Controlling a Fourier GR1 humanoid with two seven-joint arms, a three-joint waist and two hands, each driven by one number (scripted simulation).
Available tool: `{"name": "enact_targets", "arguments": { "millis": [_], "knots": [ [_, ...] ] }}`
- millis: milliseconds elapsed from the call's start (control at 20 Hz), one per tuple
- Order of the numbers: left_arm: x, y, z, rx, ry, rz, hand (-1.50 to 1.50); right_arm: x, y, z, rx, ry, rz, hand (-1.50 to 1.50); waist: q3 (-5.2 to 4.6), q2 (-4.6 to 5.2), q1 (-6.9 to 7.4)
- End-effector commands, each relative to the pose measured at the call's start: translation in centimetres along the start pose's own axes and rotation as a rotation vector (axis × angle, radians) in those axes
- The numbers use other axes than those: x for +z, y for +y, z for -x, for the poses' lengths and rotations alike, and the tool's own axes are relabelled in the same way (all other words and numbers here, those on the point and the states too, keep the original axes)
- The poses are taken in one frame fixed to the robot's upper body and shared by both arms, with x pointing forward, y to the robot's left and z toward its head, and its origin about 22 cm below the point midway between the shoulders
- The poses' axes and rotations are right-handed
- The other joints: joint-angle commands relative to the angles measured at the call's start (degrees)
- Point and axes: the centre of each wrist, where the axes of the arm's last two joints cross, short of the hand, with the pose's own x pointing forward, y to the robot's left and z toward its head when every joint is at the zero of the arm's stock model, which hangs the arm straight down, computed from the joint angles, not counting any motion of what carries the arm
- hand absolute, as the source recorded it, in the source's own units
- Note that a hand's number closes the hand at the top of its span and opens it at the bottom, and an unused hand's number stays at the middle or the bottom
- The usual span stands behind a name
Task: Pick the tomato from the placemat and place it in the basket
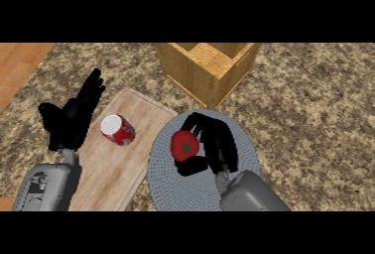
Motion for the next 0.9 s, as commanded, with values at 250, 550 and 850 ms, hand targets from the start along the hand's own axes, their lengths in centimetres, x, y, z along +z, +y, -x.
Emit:
{"name": "enact_targets", "arguments": {
  "millis": [250, 550, 850],
  "knots": [
    [-0.6, -0.7, 0.1, -0.019, 0.015, 0.03, 0.0, -0.9, 1.2, -7.1, -0.145, -0.137, 0.232, 1.5, -0.47, -0.59, 0.77],
    [-1.3, -0.9, -0.2, -0.02, 0.024, 0.012, 0.0, -3.2, 0.4, -11.7, -0.152, -0.11, 0.314, 1.5, -0.65, -1.02, -0.38],
    [-1.3, -1.4, 0.1, -0.008, 0.025, 0.014, 0.0, -6.0, -1.4, -15.3, -0.238, -0.078, 0.458, 1.5, -0.7, -0.77, -0.09]
  ]
}}
